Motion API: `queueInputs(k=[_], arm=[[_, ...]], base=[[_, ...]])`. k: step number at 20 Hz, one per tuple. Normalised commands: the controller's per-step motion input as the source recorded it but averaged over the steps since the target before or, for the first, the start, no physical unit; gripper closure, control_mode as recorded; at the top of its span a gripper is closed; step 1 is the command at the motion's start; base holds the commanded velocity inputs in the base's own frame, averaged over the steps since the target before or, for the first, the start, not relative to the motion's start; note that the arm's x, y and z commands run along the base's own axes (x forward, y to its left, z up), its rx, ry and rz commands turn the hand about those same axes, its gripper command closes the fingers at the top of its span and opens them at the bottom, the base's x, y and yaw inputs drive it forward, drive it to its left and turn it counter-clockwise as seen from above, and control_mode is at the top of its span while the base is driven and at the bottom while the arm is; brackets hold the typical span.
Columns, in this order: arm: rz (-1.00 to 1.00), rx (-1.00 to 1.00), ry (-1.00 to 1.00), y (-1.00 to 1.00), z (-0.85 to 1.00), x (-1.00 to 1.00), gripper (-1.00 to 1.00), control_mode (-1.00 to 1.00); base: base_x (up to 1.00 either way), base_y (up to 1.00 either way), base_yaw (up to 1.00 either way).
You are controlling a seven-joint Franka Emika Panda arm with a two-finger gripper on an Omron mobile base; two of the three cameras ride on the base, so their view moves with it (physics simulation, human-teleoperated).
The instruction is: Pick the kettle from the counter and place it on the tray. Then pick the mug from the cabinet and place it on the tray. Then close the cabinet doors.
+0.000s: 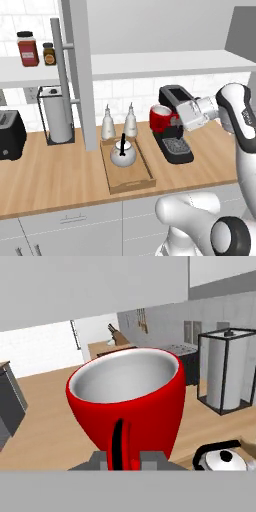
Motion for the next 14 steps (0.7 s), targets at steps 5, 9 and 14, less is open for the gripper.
queueInputs(k=[5,9,14], arm=[[0.09,0.05,0.14,0.4,-0.97,0.01,1.0,-1.0],[0.01,0.07,0.18,0.11,-0.86,0.28,1.0,-1.0],[0.05,0.04,0.18,0.01,-0.8,0.17,1.0,-1.0]], base=[[0.0,0.0,0.0],[0.0,0.0,0.0],[0.0,0.0,0.0]])
